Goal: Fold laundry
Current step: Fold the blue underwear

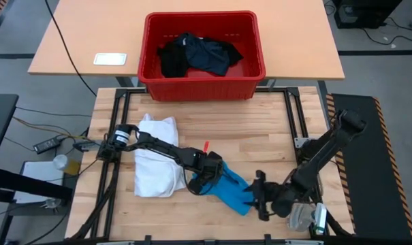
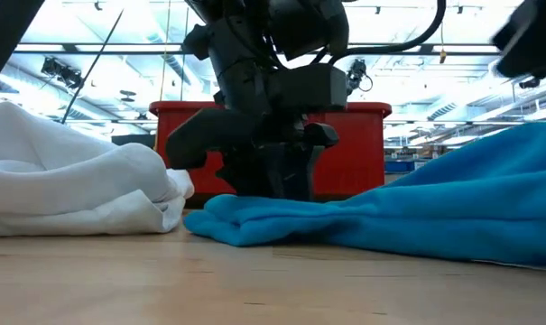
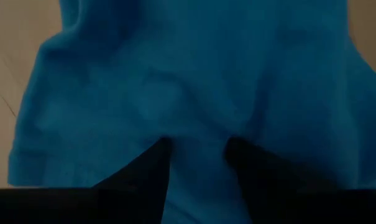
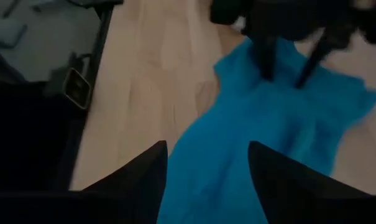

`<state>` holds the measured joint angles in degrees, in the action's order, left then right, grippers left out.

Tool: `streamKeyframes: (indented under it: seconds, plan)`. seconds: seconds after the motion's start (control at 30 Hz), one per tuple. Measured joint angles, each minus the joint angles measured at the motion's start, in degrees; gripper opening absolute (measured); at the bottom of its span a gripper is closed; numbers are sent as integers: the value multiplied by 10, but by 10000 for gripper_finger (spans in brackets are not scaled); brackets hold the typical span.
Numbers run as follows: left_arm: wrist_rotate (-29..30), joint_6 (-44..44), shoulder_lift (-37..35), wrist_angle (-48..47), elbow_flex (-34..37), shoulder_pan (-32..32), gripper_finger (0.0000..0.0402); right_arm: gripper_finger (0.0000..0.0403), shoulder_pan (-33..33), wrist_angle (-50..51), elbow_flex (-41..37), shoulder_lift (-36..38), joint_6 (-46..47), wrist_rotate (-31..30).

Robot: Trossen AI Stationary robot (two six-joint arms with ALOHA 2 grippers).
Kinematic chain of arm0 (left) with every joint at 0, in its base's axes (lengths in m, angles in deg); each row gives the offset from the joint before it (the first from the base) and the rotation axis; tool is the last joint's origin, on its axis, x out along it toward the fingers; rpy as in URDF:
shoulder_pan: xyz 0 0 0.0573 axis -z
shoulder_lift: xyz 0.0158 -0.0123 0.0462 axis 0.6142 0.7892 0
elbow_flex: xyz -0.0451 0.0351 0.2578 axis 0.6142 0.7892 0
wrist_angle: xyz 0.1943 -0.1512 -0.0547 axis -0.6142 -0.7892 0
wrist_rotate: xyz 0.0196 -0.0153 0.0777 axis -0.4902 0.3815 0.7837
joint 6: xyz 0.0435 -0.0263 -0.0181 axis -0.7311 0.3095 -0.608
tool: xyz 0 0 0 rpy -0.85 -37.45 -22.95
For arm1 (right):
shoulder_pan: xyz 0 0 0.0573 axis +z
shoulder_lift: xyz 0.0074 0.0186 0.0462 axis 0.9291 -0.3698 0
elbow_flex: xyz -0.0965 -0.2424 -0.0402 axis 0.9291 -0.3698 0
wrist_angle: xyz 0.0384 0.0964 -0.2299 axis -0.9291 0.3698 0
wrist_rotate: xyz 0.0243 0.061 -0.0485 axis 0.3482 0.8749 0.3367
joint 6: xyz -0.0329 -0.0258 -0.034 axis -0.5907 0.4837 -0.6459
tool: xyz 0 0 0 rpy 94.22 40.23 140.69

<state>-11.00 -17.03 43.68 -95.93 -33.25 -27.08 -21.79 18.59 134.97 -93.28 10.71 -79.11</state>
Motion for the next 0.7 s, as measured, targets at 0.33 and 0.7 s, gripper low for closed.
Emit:
streamKeyframes:
  seconds: [0.33, 0.7]
  plan:
    - [7, 33, -14, -47, 1, -7, 182, 203, -13, 25, 0, -120, 83, 56]
    - [13, 37, -25, -55, 1, -16, 182, 168, 17, 78, 0, -84, 153, 96]
